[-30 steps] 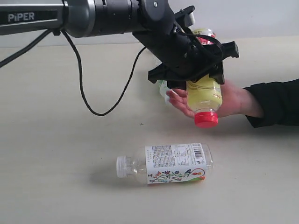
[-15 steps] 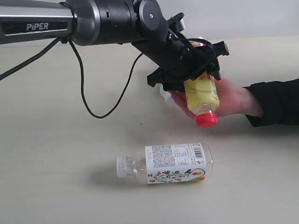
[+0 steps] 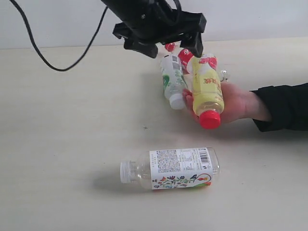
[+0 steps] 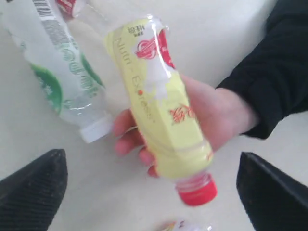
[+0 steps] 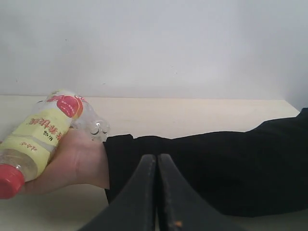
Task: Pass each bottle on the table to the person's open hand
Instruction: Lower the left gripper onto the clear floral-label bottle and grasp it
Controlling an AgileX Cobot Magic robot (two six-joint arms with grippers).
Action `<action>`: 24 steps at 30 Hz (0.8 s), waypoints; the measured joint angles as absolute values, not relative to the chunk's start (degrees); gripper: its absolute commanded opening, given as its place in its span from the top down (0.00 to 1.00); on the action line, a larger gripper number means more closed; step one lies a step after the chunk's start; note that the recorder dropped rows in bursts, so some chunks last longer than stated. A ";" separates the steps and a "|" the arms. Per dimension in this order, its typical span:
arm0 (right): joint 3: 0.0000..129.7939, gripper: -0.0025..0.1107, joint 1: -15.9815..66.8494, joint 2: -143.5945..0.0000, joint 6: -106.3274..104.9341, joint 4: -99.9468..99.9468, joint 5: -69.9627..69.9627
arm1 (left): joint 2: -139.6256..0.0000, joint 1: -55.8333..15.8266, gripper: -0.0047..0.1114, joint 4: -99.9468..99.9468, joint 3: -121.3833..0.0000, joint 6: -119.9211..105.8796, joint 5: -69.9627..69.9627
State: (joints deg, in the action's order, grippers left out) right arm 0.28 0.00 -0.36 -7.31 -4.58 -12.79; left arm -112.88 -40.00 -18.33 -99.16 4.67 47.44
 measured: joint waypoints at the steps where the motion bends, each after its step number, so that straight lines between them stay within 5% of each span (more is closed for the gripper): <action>1: 0.28 0.98 0.00 -0.36 -7.31 -4.58 -12.79 | -111.48 -40.00 0.18 -16.20 -99.16 1.01 50.88; 7: 0.28 0.98 0.00 -0.36 -7.31 -4.58 -12.79 | -109.69 -40.00 0.20 -14.75 -99.19 -10.38 64.49; 13: 0.28 0.98 0.00 -0.36 -7.31 -4.58 -12.79 | -107.24 -40.00 0.39 -18.23 -95.67 -21.82 69.13; 24: 0.28 0.98 0.00 -0.36 -7.31 -4.58 -12.79 | -99.26 -49.13 0.40 -18.19 -84.00 -28.05 69.31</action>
State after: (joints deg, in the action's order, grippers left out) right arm 0.28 0.00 -0.36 -7.31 -4.58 -12.79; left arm -99.26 -49.13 -18.19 -84.00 -28.05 69.31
